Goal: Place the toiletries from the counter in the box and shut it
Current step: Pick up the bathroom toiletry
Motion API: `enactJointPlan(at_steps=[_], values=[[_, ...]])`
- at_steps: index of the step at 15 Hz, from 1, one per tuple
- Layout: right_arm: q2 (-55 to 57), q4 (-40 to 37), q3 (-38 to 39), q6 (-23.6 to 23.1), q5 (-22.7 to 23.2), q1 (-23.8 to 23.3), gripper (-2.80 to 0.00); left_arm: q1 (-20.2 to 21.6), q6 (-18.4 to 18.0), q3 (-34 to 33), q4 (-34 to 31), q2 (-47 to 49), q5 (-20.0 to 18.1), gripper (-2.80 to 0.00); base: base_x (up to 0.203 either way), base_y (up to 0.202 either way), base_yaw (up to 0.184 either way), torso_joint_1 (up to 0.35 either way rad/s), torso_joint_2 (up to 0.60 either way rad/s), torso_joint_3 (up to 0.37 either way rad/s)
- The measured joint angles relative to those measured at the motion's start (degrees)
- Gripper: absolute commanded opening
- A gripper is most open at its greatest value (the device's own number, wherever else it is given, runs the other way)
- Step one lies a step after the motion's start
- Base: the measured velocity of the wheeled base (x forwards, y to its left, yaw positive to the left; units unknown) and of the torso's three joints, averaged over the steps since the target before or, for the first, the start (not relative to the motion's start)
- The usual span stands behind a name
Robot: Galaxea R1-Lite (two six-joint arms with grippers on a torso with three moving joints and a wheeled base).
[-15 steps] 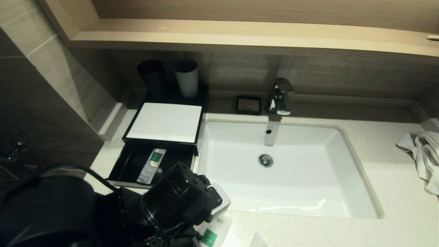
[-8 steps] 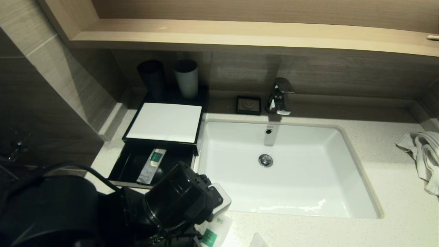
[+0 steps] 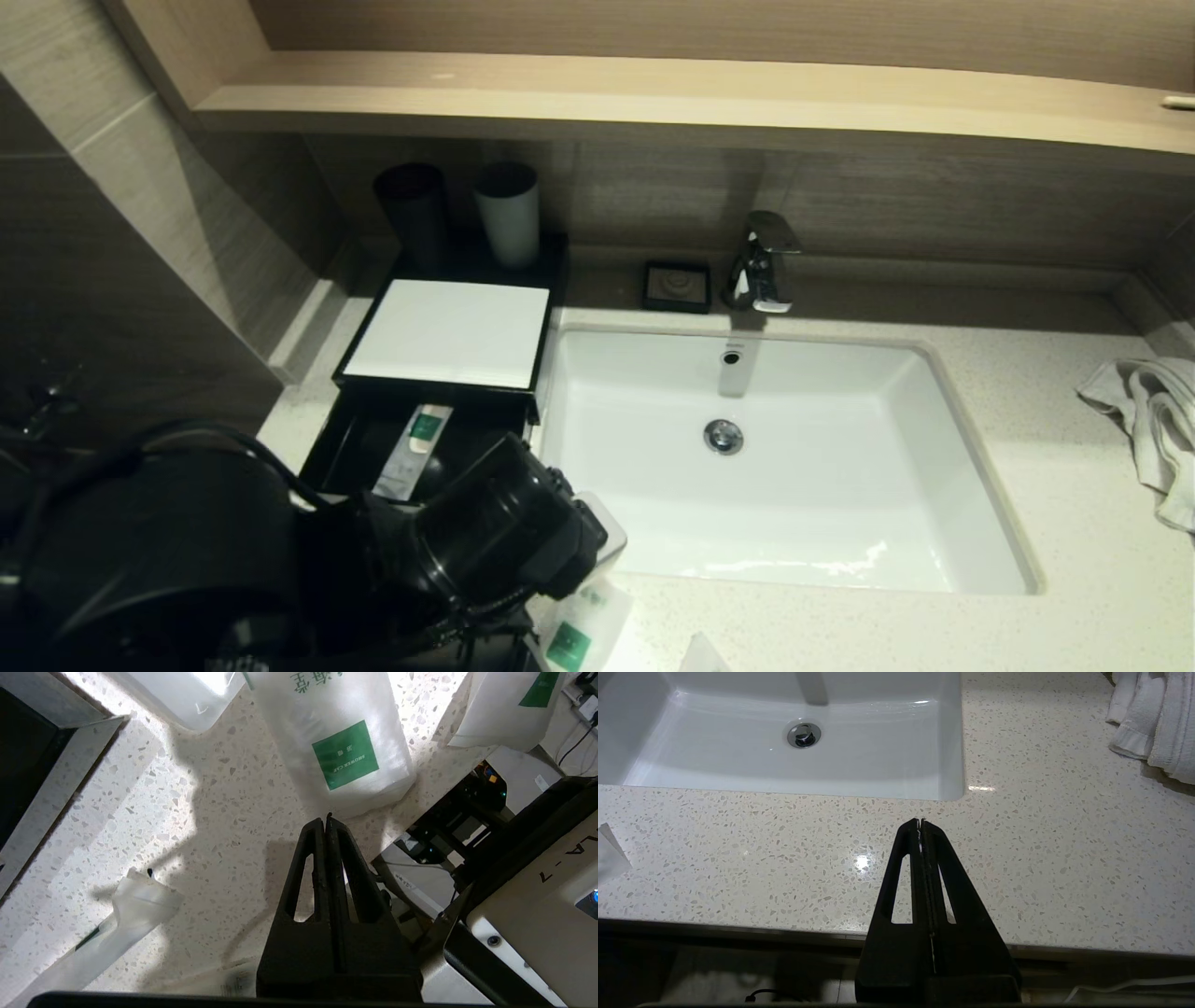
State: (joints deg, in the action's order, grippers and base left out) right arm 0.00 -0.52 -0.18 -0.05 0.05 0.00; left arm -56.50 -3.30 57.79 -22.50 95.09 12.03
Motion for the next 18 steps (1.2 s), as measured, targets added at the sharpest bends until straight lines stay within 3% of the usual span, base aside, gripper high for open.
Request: enactJointPlan(at_steps=[9,12,18], values=[[0.0,0.0,0.0,-0.02,0.02,-0.02,-2.8,-0.79,2.5,3.24,-0.95,3.34,2.18,0.0,0.0,0.0,0.0,0.0,0.0,0.0],[0.0,0.0,0.0,-0.04,0.01,-0.02,-2.8,-2.7,3.27,5.17,-1.0,5.29,6.21,0.0,0.0,0.0,0.0,0.0,0.0,0.0],[0.0,0.01,0.0,-0.03,0.02,0.0,-2.8,-4.08,3.73,11.64,-5.57,8.55,6.7,0.0,0.0,0.0,0.0,0.0,0.0,0.0]])
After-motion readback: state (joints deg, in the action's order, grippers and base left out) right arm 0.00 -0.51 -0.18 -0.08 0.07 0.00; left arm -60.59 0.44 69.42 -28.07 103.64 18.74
